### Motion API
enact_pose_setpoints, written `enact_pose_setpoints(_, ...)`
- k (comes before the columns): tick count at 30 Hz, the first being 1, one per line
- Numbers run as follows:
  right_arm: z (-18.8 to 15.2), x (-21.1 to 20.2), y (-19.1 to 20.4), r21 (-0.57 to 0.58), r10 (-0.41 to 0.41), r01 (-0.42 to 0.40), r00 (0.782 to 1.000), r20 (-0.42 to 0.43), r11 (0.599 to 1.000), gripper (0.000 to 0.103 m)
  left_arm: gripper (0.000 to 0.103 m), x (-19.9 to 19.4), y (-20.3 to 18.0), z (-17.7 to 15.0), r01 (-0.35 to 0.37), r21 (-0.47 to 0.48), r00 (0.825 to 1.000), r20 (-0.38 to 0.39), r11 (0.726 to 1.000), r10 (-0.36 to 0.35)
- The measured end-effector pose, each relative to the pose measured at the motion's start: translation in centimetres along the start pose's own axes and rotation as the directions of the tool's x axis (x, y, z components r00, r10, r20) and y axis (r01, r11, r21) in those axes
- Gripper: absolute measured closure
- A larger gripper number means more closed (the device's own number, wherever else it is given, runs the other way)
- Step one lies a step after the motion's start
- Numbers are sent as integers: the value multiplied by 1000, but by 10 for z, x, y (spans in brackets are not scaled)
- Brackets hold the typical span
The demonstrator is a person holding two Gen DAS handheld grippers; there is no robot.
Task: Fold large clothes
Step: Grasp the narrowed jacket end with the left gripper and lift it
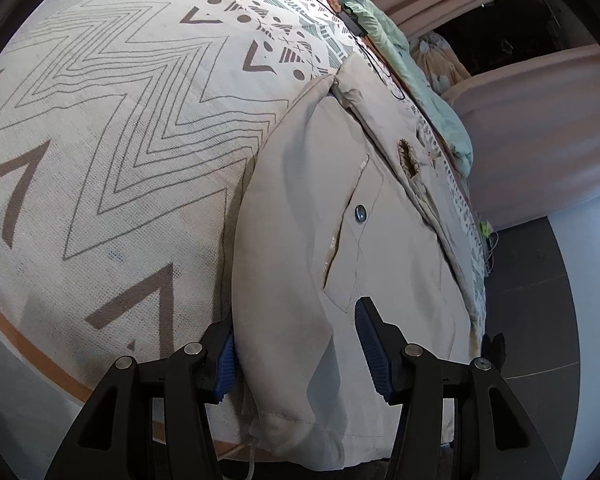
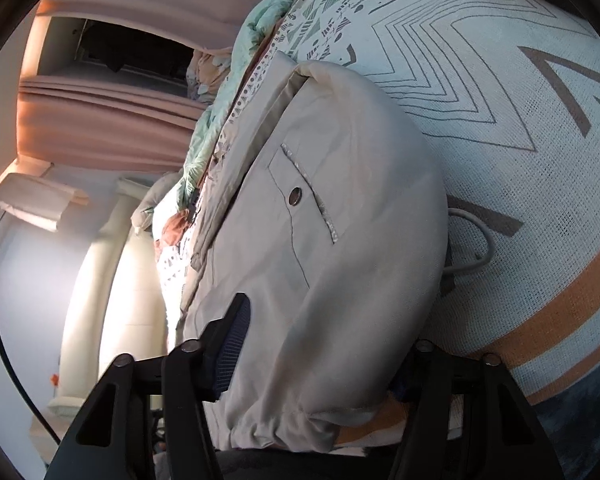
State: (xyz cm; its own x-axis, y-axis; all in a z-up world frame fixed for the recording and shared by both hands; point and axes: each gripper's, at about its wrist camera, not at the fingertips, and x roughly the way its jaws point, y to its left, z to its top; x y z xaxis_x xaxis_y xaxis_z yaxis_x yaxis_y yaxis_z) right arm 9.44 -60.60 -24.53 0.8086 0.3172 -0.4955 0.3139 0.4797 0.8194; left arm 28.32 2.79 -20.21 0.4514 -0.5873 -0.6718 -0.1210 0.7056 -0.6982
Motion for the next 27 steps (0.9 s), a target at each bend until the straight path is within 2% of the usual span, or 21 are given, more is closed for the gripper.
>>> enact_pose_setpoints(1, -1, 2, -2, 9, 4, -4, 1000, -12, 1000, 79, 51, -1, 0, -3, -2, 8, 1000, 1, 1000, 2)
enact_pose_setpoints(2, -1, 4, -7, 34, 15, -14, 1000, -21, 999, 82, 64, -1, -1, -4, -16, 14, 1000, -2, 1000, 16)
enact_pose_setpoints(3, -2, 3, -10, 50, 20, -19, 1000, -10, 999, 85, 87, 0, 1, -5, -32, 9, 999, -9, 999, 32)
enact_pose_setpoints(4, -2, 1, -11, 50, 22, -22, 1000, -3, 998, 86, 93, 0, 5, -5, -16, -15, 1000, -20, 1000, 16)
enact_pose_setpoints(6, -3, -6, -6, 46, 34, -35, 999, 20, 998, 87, 95, -5, 11, -5, 27, -62, 1000, -3, 998, -27)
enact_pose_setpoints(13, -2, -46, 36, 14, 109, -111, 990, 94, 994, 88, 98, -46, -16, -3, 90, -23, 992, 86, 996, -88)
enact_pose_setpoints(19, -10, -81, 78, -40, 161, -157, 980, 118, 987, 88, 98, -96, -33, -5, 170, -12, 975, 149, 985, -166)
enact_pose_setpoints(27, -23, -125, 112, -69, 220, -213, 967, 129, 975, 88, 99, -152, -40, -17, 262, -38, 948, 199, 964, -249)
